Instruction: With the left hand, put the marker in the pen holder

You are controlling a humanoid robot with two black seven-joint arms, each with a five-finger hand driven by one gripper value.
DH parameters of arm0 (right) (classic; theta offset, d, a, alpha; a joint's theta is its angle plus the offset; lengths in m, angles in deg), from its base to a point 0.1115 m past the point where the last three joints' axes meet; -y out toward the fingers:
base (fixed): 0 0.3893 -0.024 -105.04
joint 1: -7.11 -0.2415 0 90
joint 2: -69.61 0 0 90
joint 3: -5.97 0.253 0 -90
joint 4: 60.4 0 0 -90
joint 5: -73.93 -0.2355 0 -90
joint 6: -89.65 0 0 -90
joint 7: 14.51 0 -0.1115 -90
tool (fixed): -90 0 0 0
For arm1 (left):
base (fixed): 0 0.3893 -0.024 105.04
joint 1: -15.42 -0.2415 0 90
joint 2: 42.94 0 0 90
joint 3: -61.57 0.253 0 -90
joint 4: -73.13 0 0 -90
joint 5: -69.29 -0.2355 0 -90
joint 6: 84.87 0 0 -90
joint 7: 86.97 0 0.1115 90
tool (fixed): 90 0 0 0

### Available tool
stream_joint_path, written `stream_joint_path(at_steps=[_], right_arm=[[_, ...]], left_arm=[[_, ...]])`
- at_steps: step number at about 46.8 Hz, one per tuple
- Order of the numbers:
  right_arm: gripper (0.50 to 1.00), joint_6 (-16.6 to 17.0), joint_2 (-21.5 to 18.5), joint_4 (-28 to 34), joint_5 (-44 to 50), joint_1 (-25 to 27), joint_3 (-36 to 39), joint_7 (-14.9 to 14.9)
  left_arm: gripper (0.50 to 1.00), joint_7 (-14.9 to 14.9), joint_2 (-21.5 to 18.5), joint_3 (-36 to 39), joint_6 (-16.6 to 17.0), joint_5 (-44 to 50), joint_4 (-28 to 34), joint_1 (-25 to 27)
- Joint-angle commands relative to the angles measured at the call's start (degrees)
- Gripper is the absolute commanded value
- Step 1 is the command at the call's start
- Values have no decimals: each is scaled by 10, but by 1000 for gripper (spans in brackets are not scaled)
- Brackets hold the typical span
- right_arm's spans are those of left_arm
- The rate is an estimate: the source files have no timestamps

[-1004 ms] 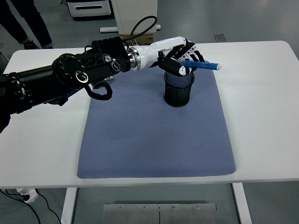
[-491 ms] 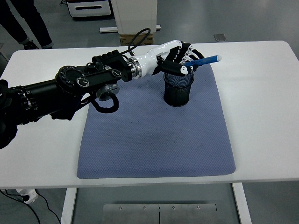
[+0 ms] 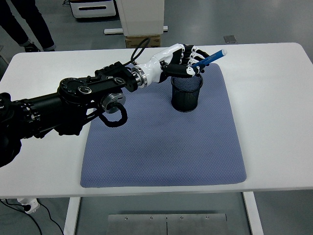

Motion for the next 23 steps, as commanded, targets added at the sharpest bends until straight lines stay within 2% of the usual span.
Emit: stream_joint_path(at_steps=[1,9,14,17,23], right_arm=[[1000,0,0,0,0,0,0,0],[1000,0,0,0,0,0,0,0],[1000,0,0,-1,0,0,0,0],[1000,0,0,0,0,0,0,0],[1000,0,0,0,0,0,0,0]], left_arm=[[531,-1,0,0,5,8,0,-2],[762,-1,0,-4,11,12,0,-2],[868,-1,0,-9,11,12,0,-2],[894,-1,0,-12,11,12,0,-2],[906,-1,-3,-20,11,12,0,-2]])
